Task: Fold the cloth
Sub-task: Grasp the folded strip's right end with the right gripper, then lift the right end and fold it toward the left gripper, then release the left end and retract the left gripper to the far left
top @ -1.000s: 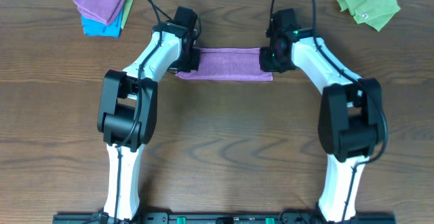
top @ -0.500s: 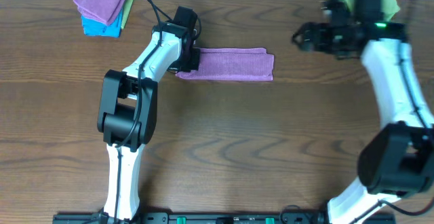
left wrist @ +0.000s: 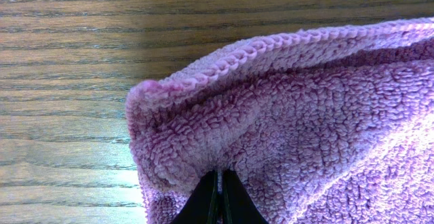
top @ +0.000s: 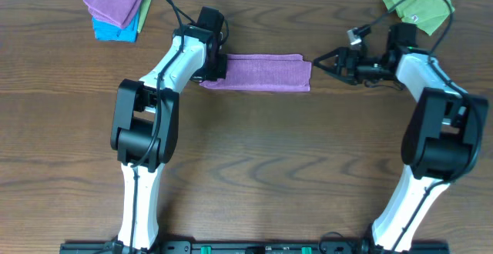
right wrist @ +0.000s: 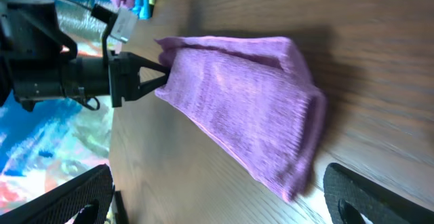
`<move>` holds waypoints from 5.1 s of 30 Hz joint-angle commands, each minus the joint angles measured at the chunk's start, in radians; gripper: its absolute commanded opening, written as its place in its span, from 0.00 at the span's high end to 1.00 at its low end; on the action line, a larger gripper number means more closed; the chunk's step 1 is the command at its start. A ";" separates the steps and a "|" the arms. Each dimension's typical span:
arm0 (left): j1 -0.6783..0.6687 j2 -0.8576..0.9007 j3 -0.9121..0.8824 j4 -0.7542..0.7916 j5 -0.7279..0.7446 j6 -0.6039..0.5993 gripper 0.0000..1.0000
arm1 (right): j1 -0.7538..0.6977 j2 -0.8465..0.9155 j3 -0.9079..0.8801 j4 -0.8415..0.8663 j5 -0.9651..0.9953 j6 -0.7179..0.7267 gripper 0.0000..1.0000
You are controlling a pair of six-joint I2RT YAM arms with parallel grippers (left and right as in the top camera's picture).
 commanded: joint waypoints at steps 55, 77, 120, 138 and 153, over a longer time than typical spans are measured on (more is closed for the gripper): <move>-0.003 0.019 -0.016 0.008 0.004 -0.008 0.94 | 0.156 0.129 0.212 0.094 0.085 0.269 0.99; -0.003 0.018 -0.016 0.014 0.056 -0.008 0.94 | 0.352 0.100 0.478 -0.402 0.723 0.121 0.99; 0.124 -0.388 0.048 -0.019 0.306 -0.031 0.94 | 0.488 0.103 0.604 -0.718 1.473 0.064 0.99; 0.305 -0.710 0.048 -0.148 0.378 -0.026 0.94 | 0.657 0.163 0.593 -0.565 1.535 0.028 0.99; 0.305 -0.728 0.048 -0.153 0.424 -0.027 0.94 | 0.743 0.207 0.593 -0.460 1.524 -0.016 0.99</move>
